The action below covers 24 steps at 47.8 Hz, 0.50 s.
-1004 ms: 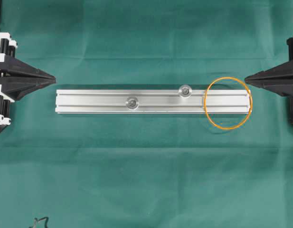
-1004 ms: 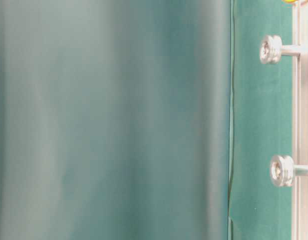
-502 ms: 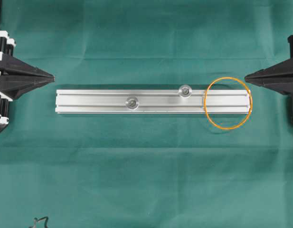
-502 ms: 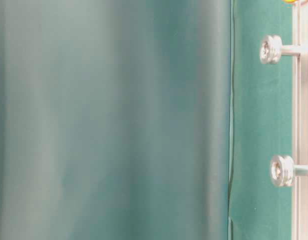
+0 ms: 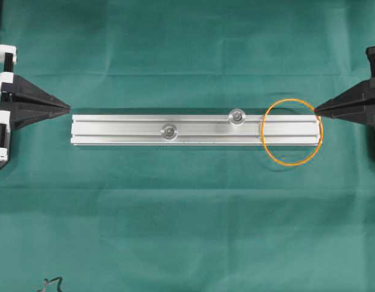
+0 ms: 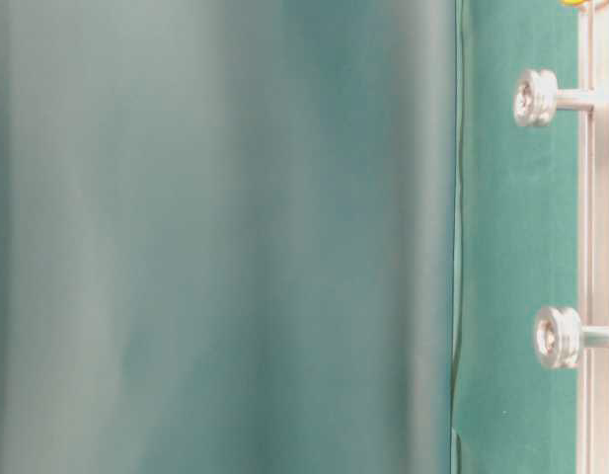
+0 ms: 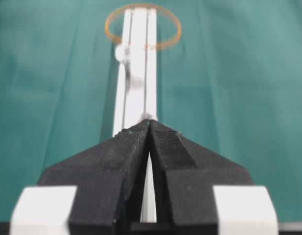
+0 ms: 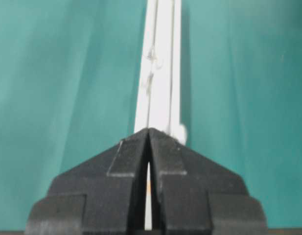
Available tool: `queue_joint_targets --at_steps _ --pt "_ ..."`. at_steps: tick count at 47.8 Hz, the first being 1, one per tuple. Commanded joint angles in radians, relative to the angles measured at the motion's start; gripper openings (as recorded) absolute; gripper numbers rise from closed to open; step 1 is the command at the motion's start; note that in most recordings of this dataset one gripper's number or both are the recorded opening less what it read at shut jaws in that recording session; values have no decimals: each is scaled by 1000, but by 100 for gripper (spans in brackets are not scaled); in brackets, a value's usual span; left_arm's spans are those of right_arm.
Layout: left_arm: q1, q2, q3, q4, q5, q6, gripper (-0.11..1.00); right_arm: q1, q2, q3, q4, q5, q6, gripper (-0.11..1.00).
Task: Hook the rubber onto the shaft.
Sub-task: 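Rotate the right gripper to point down over the orange rubber band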
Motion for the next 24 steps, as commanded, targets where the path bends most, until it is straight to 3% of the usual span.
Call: queue_joint_targets --at_steps 1,9,24 --pt "2 9 -46 2 61 0 0 -3 20 -52 5 100 18 3" --pt "2 14 -57 2 107 0 0 -3 52 -86 5 235 41 3" --pt "2 18 -58 2 107 -2 0 -3 86 -112 5 258 44 3"
